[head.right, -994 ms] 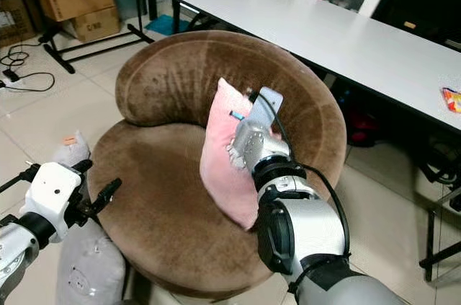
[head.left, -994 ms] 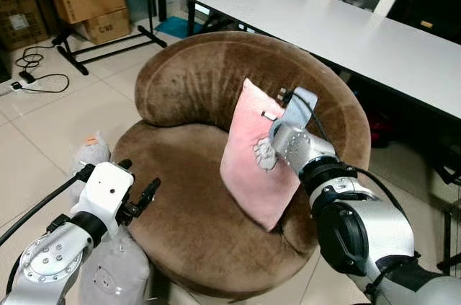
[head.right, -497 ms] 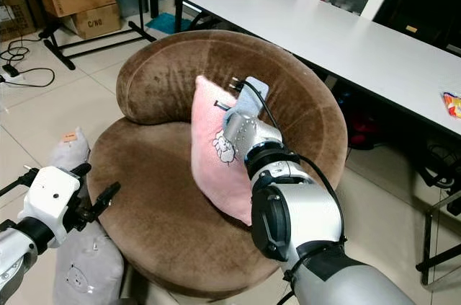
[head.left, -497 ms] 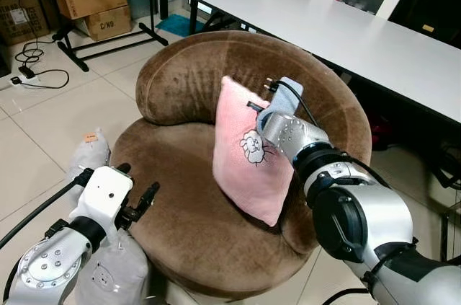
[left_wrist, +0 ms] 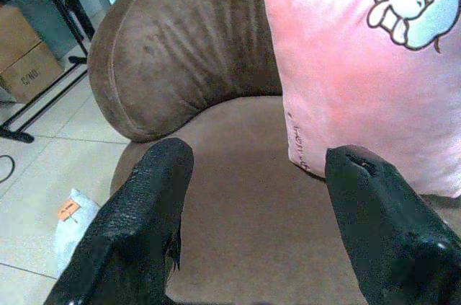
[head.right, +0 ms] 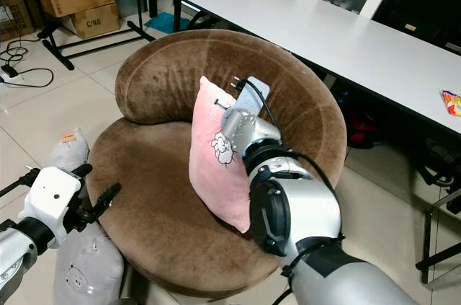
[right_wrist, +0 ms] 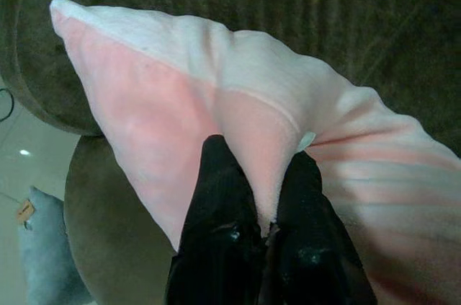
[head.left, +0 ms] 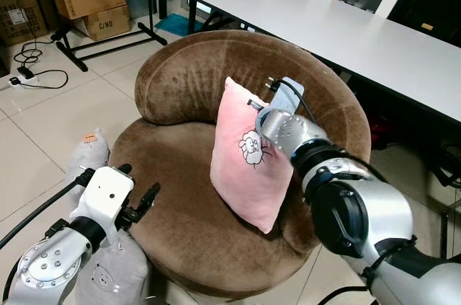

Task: Move the pillow to the sofa from floor

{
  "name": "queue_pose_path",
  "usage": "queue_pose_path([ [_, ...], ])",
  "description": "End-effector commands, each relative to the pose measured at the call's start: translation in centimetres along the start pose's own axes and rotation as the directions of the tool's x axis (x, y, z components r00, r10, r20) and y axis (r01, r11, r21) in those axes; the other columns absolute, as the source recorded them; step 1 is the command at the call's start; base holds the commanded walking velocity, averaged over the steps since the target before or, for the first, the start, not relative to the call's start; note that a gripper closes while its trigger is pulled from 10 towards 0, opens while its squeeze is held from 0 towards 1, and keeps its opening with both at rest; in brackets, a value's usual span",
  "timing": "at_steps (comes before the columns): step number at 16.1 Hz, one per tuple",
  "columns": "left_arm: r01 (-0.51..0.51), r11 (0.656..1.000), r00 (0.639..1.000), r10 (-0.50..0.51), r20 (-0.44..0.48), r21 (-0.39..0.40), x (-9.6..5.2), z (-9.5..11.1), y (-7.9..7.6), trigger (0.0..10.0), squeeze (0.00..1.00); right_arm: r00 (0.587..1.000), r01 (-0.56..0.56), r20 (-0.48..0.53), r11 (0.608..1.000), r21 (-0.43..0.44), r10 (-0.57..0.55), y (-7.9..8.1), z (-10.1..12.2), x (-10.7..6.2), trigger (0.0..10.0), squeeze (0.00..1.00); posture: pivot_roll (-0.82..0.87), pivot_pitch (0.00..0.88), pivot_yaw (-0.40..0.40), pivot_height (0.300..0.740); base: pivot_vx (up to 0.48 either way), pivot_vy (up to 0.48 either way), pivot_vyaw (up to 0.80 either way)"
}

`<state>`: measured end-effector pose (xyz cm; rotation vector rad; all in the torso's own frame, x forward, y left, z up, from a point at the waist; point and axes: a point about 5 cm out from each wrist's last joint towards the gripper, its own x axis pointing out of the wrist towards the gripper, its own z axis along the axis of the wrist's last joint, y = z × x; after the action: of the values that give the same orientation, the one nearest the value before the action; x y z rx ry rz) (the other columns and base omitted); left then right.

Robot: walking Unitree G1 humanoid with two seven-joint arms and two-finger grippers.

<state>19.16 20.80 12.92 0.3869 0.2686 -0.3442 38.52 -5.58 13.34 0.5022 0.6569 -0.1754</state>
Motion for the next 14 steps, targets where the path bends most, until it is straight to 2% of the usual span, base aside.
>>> queue_pose_path([
  [1,0.027,1.0,1.0,-0.027,0.008,0.012,-0.1,0.4,-0.5,10.0,0.0,0.999,0.029,0.027,0.999,0.03,-0.03,-0.7,0.3,0.2,10.0,0.0,0.08,0.0,-0.162,0.74,0.0,0.0,0.0],
  [2,0.027,1.0,1.0,-0.027,0.006,0.01,-0.1,0.4,-0.5,10.0,0.0,0.999,0.045,0.024,0.998,0.055,-0.046,-1.0,0.1,0.3,10.0,0.84,0.07,0.0,-0.163,0.74,0.0,0.0,0.0],
  [3,0.026,1.0,1.0,-0.027,0.005,0.008,-0.1,0.3,-0.6,10.0,0.0,0.998,0.055,0.026,0.995,0.077,-0.057,-1.3,0.1,0.4,10.0,1.0,0.08,0.0,-0.165,0.74,0.0,0.0,0.0],
  [5,0.024,1.0,1.0,-0.024,0.003,0.007,-0.1,0.3,-0.6,10.0,0.0,0.997,0.053,0.045,0.993,0.103,-0.058,-1.4,0.6,0.4,10.0,1.0,0.08,0.0,-0.169,0.74,0.0,0.0,0.0],
  [8,0.012,1.0,1.0,-0.012,-0.001,0.007,-0.2,0.3,-0.4,10.0,0.0,0.994,-0.007,0.108,0.992,0.124,-0.007,-0.7,2.3,0.0,10.0,1.0,0.08,0.0,-0.174,0.74,0.0,0.0,0.0],
  [12,-0.013,1.0,1.0,0.013,0.003,0.009,0.1,0.2,-0.1,10.0,0.0,0.972,0.016,0.236,0.999,-0.043,-0.005,-1.0,4.4,-0.3,10.0,1.0,0.08,0.0,-0.164,0.74,0.0,0.0,0.0],
  [14,-0.034,0.999,0.999,0.034,0.001,0.017,0.4,0.1,0.1,10.0,0.0,0.956,-0.038,0.284,0.991,-0.131,0.074,-0.9,5.4,-0.5,10.0,1.0,0.08,0.0,-0.161,0.74,0.0,0.0,0.0],
])
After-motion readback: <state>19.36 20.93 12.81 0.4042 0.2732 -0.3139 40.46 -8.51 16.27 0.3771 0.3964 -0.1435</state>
